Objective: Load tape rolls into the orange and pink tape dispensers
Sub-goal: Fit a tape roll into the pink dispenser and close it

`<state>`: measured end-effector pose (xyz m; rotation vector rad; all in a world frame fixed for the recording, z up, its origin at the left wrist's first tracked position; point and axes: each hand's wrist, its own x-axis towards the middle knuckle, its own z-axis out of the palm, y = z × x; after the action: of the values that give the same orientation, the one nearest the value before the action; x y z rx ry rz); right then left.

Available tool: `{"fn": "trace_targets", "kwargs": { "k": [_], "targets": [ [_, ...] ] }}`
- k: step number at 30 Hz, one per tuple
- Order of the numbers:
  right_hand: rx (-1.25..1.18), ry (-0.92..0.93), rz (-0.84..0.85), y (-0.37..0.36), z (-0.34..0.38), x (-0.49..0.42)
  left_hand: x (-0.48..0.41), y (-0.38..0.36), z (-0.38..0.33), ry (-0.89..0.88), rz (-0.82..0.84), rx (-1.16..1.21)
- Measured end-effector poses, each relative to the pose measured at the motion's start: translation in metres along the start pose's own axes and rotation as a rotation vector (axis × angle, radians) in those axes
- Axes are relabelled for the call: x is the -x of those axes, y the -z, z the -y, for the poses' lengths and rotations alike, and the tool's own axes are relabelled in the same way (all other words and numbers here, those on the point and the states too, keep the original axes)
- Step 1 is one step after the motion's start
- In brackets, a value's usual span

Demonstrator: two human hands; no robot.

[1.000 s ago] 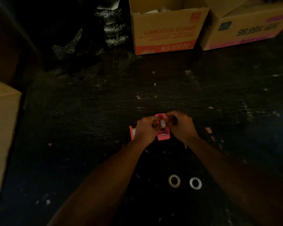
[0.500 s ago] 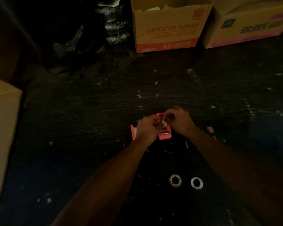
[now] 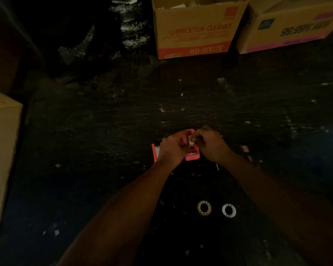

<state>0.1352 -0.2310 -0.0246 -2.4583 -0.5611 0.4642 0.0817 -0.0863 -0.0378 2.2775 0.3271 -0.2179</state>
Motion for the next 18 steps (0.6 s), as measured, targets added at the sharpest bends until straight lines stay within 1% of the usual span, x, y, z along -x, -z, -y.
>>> {"fn": "trace_targets", "kwargs": {
  "k": [3, 6, 10, 14, 18],
  "targets": [
    [0.001, 0.0, -0.008, -0.003, -0.003, 0.003, -0.001, 0.001, -0.001, 0.004, 0.057, -0.048],
    [0.003, -0.007, -0.014, -0.008, -0.006, 0.007, -0.002, 0.0, -0.001, 0.001, 0.045, -0.087],
    [0.041, 0.005, -0.019, -0.013, -0.008, 0.015, -0.004, 0.002, -0.001, 0.066, 0.042, -0.07],
    [0.044, 0.009, -0.018, -0.017, -0.01, 0.029, -0.005, 0.001, 0.001, 0.047, 0.036, -0.073],
    [0.019, 0.022, -0.068, -0.024, -0.013, 0.043, -0.005, 0.002, 0.001, 0.056, 0.052, -0.076]
  ]
}}
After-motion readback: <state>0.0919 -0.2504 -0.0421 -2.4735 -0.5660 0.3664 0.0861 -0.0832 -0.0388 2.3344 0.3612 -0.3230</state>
